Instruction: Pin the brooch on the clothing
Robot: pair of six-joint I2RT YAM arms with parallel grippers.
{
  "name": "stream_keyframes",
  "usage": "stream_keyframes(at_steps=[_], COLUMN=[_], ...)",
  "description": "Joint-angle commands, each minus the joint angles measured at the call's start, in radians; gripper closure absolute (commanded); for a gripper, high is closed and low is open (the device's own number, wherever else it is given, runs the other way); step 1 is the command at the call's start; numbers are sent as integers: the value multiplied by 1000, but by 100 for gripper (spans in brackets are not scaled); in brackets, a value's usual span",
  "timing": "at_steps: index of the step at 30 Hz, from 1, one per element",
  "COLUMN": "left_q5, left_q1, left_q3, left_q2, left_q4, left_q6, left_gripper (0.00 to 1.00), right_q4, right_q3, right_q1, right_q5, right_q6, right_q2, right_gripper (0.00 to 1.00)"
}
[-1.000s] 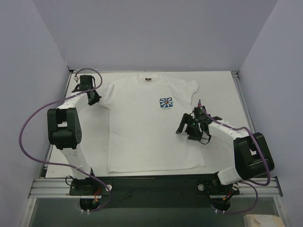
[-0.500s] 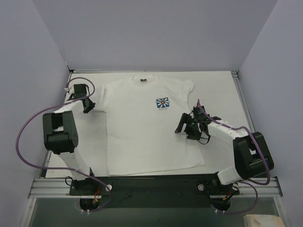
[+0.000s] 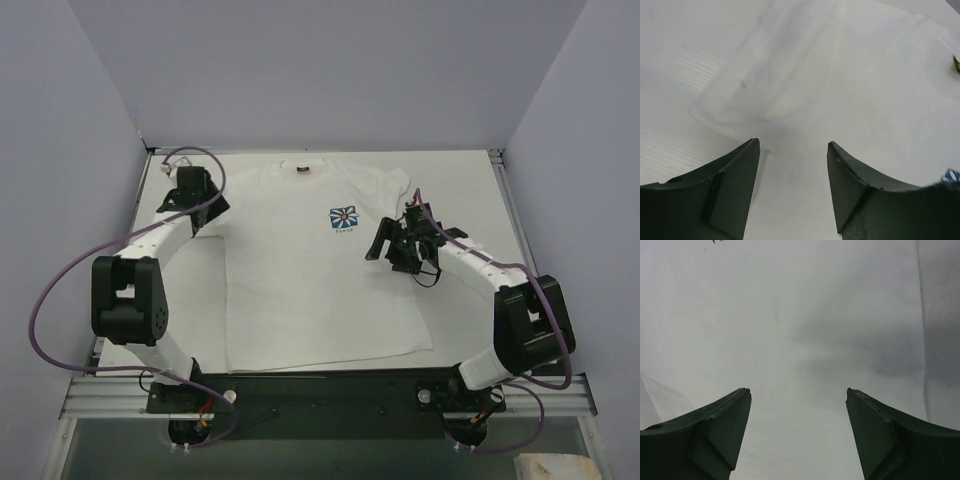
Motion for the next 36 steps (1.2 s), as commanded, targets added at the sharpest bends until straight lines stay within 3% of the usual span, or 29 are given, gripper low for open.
stream_keyframes(at_steps=[1,4,5,7,8,9,18,36], left_q5=[42,99,128,169,180,192,229,266], left_q1=[-228,-321,-338,-375,-410,-427,-557,-597], left_q3=[70,76,75,67,67,67,4,-205], left_q2=[-17,7,15,36,45,56,138,95], left_q4=[-15,-23,-23,-15,-18,-28,-42,-2], left_q6=[73,73,69,69,67,72,38,39], left_gripper=[39,57,81,100,100,100,100,100], right_q4=[-33,-65,-65,-51,-51,-62,-160,-197], right_q3=[109,149,146,121,117,114,72,-127], right_q1=[-18,-18,-18,-18,-18,-16,45,63], right_q5=[43,57,58,58,61,70,184,176], right_q6=[-39,-49,-49,-55,-58,-61,-78,14], right_q2=[48,97,111,117,126,131,198,100], right_gripper=[22,26,29,57,73,100,100,100])
